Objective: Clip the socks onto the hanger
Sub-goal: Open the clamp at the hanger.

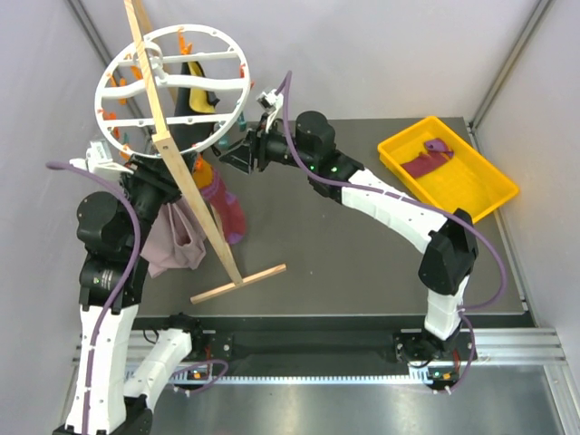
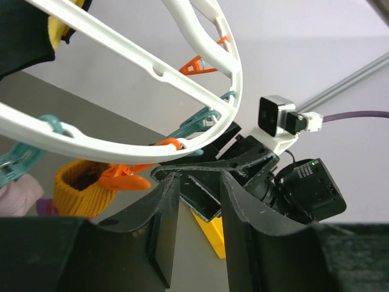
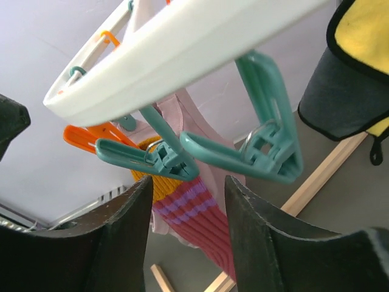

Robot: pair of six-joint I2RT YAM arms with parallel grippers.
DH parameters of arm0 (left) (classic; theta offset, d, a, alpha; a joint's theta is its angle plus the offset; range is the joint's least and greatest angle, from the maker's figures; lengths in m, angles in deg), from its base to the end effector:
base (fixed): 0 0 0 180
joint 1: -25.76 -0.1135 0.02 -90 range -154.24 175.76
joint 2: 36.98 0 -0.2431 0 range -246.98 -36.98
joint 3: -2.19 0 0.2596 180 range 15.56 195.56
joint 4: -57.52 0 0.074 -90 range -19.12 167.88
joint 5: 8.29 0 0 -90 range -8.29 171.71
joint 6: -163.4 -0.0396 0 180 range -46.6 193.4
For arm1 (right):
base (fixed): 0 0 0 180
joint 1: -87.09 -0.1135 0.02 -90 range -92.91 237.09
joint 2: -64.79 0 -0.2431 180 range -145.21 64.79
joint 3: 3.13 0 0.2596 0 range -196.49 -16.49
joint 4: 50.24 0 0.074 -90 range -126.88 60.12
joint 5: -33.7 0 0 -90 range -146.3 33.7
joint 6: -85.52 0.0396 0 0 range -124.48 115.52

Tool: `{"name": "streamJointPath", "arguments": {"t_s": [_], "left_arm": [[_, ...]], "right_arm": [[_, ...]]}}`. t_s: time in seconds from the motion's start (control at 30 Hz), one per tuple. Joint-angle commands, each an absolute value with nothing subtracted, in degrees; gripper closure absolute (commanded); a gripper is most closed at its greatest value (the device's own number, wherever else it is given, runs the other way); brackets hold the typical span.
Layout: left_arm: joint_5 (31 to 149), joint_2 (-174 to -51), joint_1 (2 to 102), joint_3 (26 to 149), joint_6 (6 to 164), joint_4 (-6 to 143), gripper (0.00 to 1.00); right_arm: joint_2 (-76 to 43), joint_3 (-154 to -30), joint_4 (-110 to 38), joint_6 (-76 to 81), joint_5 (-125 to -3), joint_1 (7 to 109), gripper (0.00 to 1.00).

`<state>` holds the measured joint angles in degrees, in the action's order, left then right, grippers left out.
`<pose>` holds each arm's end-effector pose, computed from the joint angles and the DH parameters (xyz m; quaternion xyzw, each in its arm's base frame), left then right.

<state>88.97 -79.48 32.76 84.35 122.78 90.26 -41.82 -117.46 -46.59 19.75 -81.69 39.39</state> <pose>0.1513 -0.0236 0.4571 -0.1950 0.6342 -0.3899 0.6386 0.2945 0.3489 0.3891 -0.2927 0.6183 0.5405 0.4898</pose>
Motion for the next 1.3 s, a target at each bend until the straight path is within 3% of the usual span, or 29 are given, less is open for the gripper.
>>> {"name": "streamJointPath", "arguments": {"t_s": [0.0, 0.23, 0.4, 0.47, 0.6, 0.9, 1.0, 1.27], "left_arm": [[85.9, -78.5, 33.0, 81.9, 124.8, 87.5, 0.63], [90.1, -79.9, 33.0, 80.8, 128.9, 84.7, 0.64], [95.6, -81.5, 33.0, 78.4, 132.0, 80.4, 0.66], [97.0, -82.3, 33.0, 78.1, 132.6, 79.8, 0.66], [99.6, -83.9, 33.0, 77.9, 133.3, 77.1, 0.65], [104.3, -87.5, 33.0, 79.9, 130.8, 75.9, 0.64], [103.4, -87.5, 33.0, 81.1, 128.2, 77.1, 0.59], [100.0, -87.0, 33.0, 83.5, 121.9, 80.5, 0.45]], "right_arm": [[-41.3, -119.9, -51.3, 16.5, -80.0, 39.9, 0.48], [-41.7, -118.7, -55.9, 11.9, -80.3, 39.9, 0.39], [-41.9, -118.4, -58.0, 10.1, -81.0, 40.0, 0.38], [-42.3, -118.7, -58.4, 9.6, -81.1, 39.9, 0.41], [-42.7, -119.3, -58.4, 9.7, -81.5, 40.0, 0.57], [-40.9, -118.4, -55.8, 11.3, -82.0, 40.1, 0.82], [-39.0, -119.1, -52.8, 11.4, -81.6, 40.1, 0.85], [-37.4, -130.7, -27.1, 8.4, -78.3, 39.6, 0.90]]}}
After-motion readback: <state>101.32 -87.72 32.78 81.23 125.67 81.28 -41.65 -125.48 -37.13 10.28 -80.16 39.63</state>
